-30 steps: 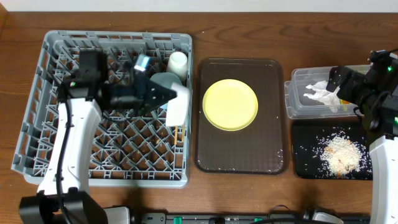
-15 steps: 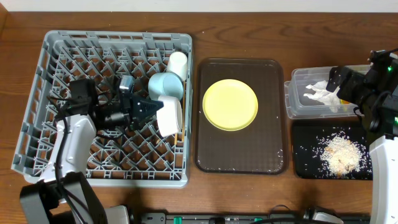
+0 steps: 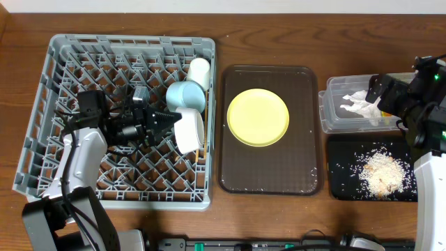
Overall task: Sort waste into correct bins and load items into the dishwasher rack
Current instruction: 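Carry the pink bowl into the rack and set it down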
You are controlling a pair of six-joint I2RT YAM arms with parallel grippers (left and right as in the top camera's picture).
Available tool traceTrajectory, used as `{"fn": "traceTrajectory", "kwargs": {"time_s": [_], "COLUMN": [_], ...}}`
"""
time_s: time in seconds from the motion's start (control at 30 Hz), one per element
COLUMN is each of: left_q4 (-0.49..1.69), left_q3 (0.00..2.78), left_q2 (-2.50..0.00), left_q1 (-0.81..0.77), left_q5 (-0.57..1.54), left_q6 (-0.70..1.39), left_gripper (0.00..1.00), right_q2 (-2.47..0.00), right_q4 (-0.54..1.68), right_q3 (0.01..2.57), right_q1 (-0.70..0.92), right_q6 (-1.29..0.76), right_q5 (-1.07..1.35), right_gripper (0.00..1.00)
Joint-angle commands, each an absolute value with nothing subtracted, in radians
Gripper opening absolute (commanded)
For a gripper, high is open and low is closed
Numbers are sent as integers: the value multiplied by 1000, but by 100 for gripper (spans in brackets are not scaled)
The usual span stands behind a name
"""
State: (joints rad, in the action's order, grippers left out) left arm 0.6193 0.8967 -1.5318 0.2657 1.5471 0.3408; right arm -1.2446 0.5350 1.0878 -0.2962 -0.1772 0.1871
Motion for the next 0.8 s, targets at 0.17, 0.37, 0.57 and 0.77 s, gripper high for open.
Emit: {"fn": "traceTrajectory", "kwargs": {"time_s": [0.17, 0.37, 0.57, 0.77], "left_q4": [624, 626, 617, 603], "left_q3": [888, 888, 888, 888], "left_q2": [-1538, -1536, -1535, -1535], "left_q1": [269, 255, 224, 224], "left_q5": [1571, 1571, 1570, 1534], "left_q6": [355, 403, 406, 406], "left_gripper": [6, 6, 6, 6], "right_q2": [-1242, -1242, -1242, -1242], "right_q4": [536, 536, 536, 537], "right_q3": [1105, 1105, 1105, 1105], "right_q1": [-300, -300, -300, -300], "right_q6": [-167, -167, -167, -167], "right_q5": [192, 192, 192, 192], "right_gripper": [99, 99, 99, 99]}}
